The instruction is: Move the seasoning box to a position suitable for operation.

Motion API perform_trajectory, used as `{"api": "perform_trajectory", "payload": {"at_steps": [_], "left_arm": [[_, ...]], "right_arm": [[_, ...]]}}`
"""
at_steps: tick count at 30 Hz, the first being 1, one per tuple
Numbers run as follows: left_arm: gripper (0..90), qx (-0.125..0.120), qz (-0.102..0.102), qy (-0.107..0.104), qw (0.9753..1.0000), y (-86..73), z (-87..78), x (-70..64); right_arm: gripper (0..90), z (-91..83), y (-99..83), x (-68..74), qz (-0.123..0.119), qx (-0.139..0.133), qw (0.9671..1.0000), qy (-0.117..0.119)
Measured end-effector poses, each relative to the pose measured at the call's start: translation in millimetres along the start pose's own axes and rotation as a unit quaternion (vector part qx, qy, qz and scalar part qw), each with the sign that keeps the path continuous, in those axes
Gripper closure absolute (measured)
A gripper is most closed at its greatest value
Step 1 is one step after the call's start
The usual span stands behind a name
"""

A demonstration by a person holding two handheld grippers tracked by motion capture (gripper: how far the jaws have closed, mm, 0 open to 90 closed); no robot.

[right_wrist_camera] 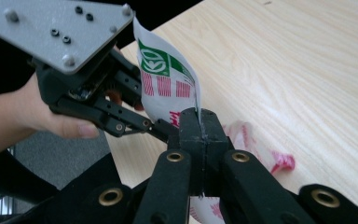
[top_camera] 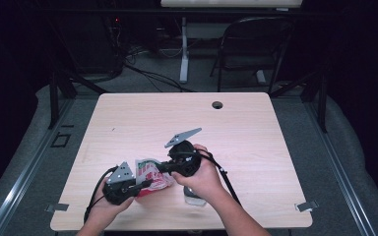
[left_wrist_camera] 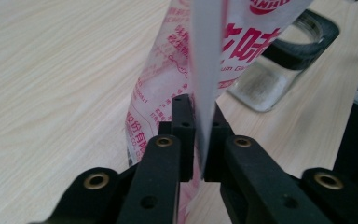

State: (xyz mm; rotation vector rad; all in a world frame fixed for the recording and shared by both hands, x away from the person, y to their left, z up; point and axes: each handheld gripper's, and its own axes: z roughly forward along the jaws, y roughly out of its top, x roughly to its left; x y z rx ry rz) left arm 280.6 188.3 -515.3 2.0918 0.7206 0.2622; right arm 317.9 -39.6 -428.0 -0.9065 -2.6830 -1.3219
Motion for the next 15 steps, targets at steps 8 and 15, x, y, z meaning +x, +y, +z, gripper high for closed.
{"api": "perform_trajectory", "payload": {"at_steps": [8, 15], "left_arm": [[89.8, -0.012, -0.014, -0.026, 0.9995, -0.2, 7.3, -5.7], [76.7, -0.006, -0.03, -0.052, 0.9982, -4.6, 14.0, -3.8]], "right_arm": [[90.0, -10.7, 1.0, -3.3, 0.002, 0.004, 0.9998, -0.02], [90.0, -11.5, -0.8, -3.9, 0.004, 0.002, 0.9999, -0.016]]}}
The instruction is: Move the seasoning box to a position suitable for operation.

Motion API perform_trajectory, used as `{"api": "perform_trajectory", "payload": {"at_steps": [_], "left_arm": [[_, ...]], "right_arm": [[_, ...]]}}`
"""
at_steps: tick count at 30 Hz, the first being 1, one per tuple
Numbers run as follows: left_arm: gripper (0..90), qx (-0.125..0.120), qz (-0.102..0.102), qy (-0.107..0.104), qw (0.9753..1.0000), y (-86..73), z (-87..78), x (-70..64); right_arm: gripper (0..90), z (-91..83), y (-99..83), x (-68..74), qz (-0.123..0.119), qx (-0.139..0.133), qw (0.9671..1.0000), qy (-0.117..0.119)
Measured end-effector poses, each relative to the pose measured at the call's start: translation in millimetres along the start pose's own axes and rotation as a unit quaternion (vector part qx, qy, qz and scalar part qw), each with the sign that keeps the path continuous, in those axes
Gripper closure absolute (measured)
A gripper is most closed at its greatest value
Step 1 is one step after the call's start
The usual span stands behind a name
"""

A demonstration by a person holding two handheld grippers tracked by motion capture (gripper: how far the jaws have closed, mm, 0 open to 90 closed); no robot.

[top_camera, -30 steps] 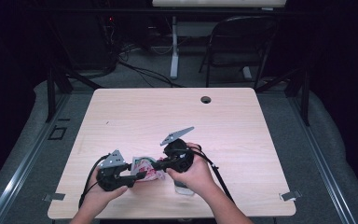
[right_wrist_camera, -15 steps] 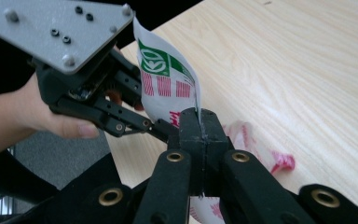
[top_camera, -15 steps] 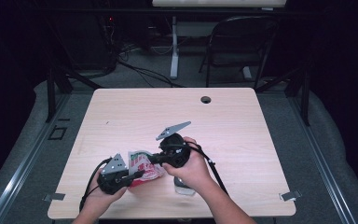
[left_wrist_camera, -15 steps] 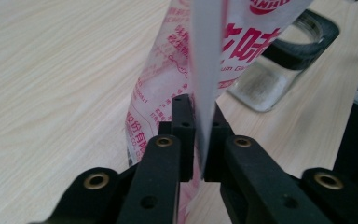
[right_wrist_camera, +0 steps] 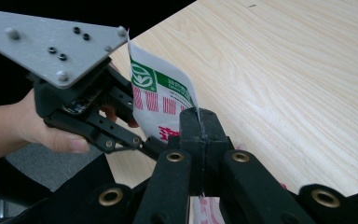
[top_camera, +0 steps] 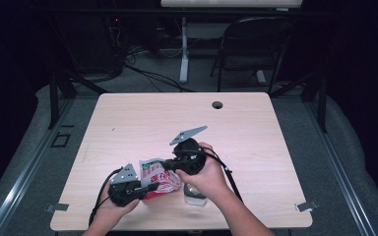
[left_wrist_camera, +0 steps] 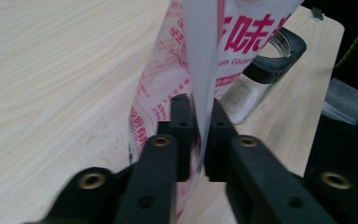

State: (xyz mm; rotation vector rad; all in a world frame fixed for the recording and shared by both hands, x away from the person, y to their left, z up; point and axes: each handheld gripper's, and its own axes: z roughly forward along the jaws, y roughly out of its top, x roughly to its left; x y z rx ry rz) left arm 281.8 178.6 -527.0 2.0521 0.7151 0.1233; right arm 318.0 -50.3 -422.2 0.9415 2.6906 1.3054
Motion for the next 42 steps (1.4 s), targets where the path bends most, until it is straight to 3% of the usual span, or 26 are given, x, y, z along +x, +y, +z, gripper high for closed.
{"api": "perform_trajectory", "payload": {"at_steps": [3, 4, 9, 12, 18, 24, 32, 35, 39, 42], "left_arm": [[60.7, 0.007, -0.003, -0.004, 1.0, -3.6, 5.4, 2.4], [60.7, 0.01, -0.002, -0.004, 0.9999, -5.2, 7.1, 3.4], [44.5, 0.025, -0.015, 0.002, 0.9996, -13.8, 14.2, 10.2], [41.4, 0.028, -0.023, 0.004, 0.9993, -17.9, 17.5, 13.7], [39.7, 0.042, -0.013, 0.013, 0.9989, -26.5, 26.1, 15.6], [38.4, 0.05, -0.037, 0.003, 0.9981, -30.2, 34.1, 18.0], [36.7, 0.052, -0.049, -0.003, 0.9975, -34.5, 38.1, 19.8], [36.7, 0.047, -0.064, -0.007, 0.9968, -35.4, 37.7, 20.7], [36.7, 0.045, -0.071, -0.013, 0.9963, -36.1, 37.6, 21.2], [36.1, 0.051, -0.067, -0.005, 0.9964, -36.0, 38.9, 20.5]], "right_arm": [[90.0, -0.5, -0.5, 0.0, -0.002, 0.0, 1.0, 0.0], [90.0, -0.5, -0.5, 0.0, -0.002, 0.0, 1.0, 0.0], [90.0, -0.5, -0.8, 0.4, -0.001, -0.001, 1.0, 0.001], [90.0, -0.5, -1.0, 0.2, 0.0, -0.002, 1.0, 0.003], [90.0, -1.1, -1.8, -0.6, 0.001, -0.002, 1.0, 0.004], [90.0, -2.0, -3.4, -1.3, 0.003, -0.004, 1.0, 0.007], [90.0, -4.2, -10.4, -2.5, 0.009, -0.014, 0.9998, 0.01], [90.0, -5.6, -13.1, -4.2, 0.012, -0.016, 0.9997, 0.014], [90.0, -6.2, -15.7, -4.6, 0.015, -0.021, 0.9995, 0.017], [90.0, -6.9, -16.8, -3.8, 0.014, -0.022, 0.9995, 0.016]]}}
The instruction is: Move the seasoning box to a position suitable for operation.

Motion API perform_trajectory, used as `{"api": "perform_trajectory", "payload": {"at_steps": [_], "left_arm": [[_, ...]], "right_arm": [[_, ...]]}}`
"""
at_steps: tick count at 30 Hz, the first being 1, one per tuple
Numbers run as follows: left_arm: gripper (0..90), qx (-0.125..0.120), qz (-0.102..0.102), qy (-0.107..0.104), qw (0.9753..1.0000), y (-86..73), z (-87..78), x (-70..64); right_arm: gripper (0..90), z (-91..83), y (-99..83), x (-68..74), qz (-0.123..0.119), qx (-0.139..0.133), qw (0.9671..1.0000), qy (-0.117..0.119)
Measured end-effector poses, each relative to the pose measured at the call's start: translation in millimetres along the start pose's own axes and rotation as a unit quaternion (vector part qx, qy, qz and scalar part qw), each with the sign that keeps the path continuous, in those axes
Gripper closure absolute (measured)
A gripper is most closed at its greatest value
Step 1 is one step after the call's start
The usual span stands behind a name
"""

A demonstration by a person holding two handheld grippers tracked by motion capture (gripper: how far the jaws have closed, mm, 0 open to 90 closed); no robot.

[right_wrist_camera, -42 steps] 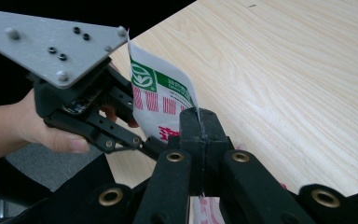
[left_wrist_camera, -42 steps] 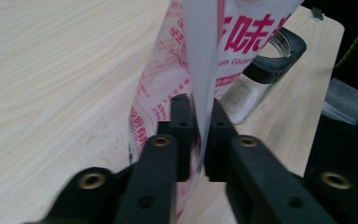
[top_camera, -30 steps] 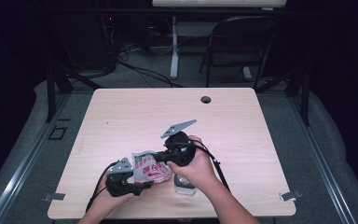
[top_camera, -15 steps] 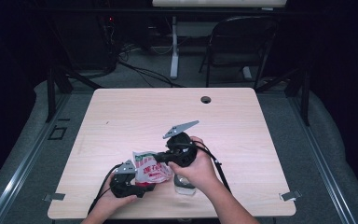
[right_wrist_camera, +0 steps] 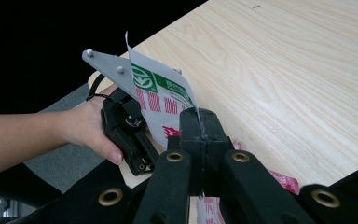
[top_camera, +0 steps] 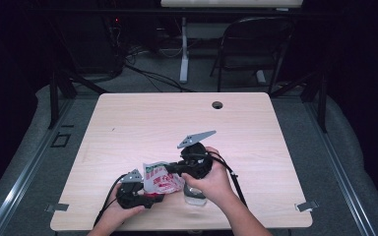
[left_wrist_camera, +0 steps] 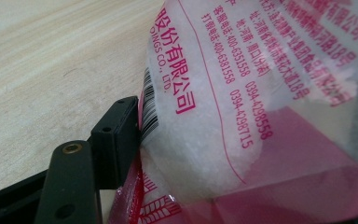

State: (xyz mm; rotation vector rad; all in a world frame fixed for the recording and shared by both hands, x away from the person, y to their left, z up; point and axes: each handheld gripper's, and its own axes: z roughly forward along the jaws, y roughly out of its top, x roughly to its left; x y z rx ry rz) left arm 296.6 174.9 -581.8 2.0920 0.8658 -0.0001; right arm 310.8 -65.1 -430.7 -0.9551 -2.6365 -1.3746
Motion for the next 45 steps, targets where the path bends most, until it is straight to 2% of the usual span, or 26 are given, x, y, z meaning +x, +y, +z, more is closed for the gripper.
{"api": "perform_trajectory", "payload": {"at_steps": [6, 12, 16, 19, 25, 27, 36, 41, 45], "left_arm": [[35.5, 0.005, 0.0, -0.002, 1.0, 0.6, 5.6, -0.5], [34.1, -0.002, 0.009, 0.0, 1.0, -0.5, 7.6, -1.1], [33.0, -0.008, 0.039, 0.008, 0.9992, -2.2, 9.9, -2.7], [33.1, -0.004, 0.048, 0.016, 0.9987, -1.4, 11.2, -4.3], [39.9, -0.011, 0.036, 0.021, 0.9991, -0.3, 11.3, -1.1], [40.1, -0.012, 0.033, 0.016, 0.9993, 0.2, 12.0, -0.4], [47.8, -0.013, 0.033, 0.022, 0.9991, 0.8, 12.9, -1.6], [52.3, -0.012, 0.042, 0.029, 0.9986, 1.0, 13.0, -2.4], [54.2, -0.014, 0.039, 0.031, 0.9986, 1.0, 13.3, -2.8]], "right_arm": [[90.0, 0.2, -0.1, 1.1, -0.001, -0.002, 1.0, 0.002], [90.0, 0.3, 0.3, 1.2, -0.002, -0.003, 1.0, 0.002], [90.0, 0.4, 0.7, 1.3, -0.001, -0.004, 1.0, 0.002], [90.0, 0.5, 0.8, 1.7, -0.001, -0.006, 1.0, 0.002], [90.0, 1.8, 2.5, 5.0, -0.004, -0.01, 0.9999, 0.005], [90.0, 1.7, 2.8, 5.4, -0.004, -0.009, 0.9999, 0.005], [90.0, 2.6, 3.7, 5.5, -0.002, -0.012, 0.9999, 0.001], [90.0, 1.8, 3.5, 1.6, 0.002, -0.01, 0.9999, 0.001], [90.0, 1.2, 3.0, -0.2, 0.005, -0.01, 0.9999, 0.001]]}}
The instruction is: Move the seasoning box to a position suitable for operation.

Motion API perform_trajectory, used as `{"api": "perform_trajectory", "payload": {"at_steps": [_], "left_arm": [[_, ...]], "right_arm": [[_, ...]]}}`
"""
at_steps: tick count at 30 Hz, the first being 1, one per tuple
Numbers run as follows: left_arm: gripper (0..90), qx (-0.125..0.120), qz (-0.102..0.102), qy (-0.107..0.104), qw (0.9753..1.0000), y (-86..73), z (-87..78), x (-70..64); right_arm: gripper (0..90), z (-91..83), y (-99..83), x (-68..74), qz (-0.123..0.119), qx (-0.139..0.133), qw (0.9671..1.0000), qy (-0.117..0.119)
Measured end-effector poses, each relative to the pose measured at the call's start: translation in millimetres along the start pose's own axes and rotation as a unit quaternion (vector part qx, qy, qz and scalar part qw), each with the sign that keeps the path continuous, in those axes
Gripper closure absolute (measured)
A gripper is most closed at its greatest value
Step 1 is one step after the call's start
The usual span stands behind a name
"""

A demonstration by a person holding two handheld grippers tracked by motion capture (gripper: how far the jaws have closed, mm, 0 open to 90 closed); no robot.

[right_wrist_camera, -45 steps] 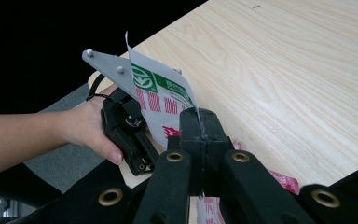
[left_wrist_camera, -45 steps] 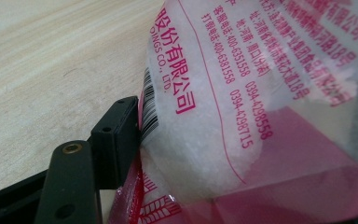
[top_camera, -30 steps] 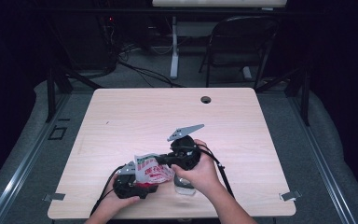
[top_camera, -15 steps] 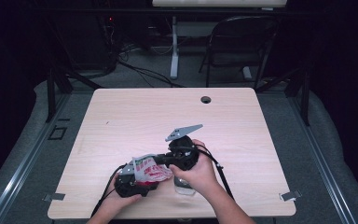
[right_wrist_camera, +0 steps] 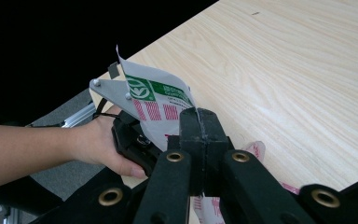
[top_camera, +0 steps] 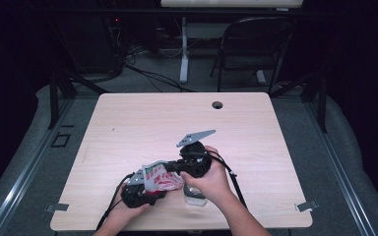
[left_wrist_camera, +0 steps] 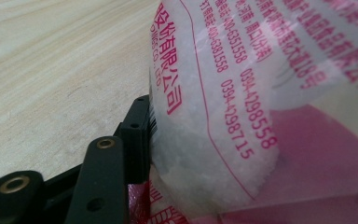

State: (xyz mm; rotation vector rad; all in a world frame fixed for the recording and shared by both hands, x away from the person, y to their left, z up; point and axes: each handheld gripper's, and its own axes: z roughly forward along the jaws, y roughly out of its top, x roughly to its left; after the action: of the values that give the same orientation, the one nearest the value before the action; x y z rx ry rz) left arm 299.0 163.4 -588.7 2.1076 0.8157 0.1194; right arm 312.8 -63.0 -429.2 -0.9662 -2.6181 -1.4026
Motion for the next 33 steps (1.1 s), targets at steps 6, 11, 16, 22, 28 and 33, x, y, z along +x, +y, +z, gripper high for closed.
{"api": "perform_trajectory", "payload": {"at_steps": [6, 11, 16, 22, 28, 33], "left_arm": [[55.9, -0.001, 0.0, 0.002, 1.0, 0.6, 0.4, -0.3], [56.5, -0.004, 0.003, 0.013, 0.9999, 1.2, 0.4, -1.7], [56.7, -0.003, 0.01, 0.021, 0.9997, 2.5, -1.0, -2.5], [56.8, -0.004, 0.016, 0.033, 0.9993, 3.5, -3.5, -1.8], [57.1, -0.002, 0.021, 0.044, 0.9988, 5.9, -6.1, -1.6], [57.1, -0.003, 0.023, 0.052, 0.9984, 7.7, -8.2, -2.1]], "right_arm": [[90.0, -0.6, -0.2, -0.5, -0.001, 0.0, 1.0, 0.0], [90.0, -1.9, -0.8, -0.8, -0.002, 0.0, 1.0, -0.001], [90.0, -3.7, -1.3, -1.4, 0.0, -0.003, 1.0, 0.001], [90.0, -5.4, -1.4, -0.8, -0.002, -0.001, 1.0, 0.0], [90.0, -6.0, -0.7, -1.2, -0.002, -0.002, 1.0, 0.002], [90.0, -7.8, 0.7, -0.3, -0.004, -0.002, 1.0, -0.001]]}}
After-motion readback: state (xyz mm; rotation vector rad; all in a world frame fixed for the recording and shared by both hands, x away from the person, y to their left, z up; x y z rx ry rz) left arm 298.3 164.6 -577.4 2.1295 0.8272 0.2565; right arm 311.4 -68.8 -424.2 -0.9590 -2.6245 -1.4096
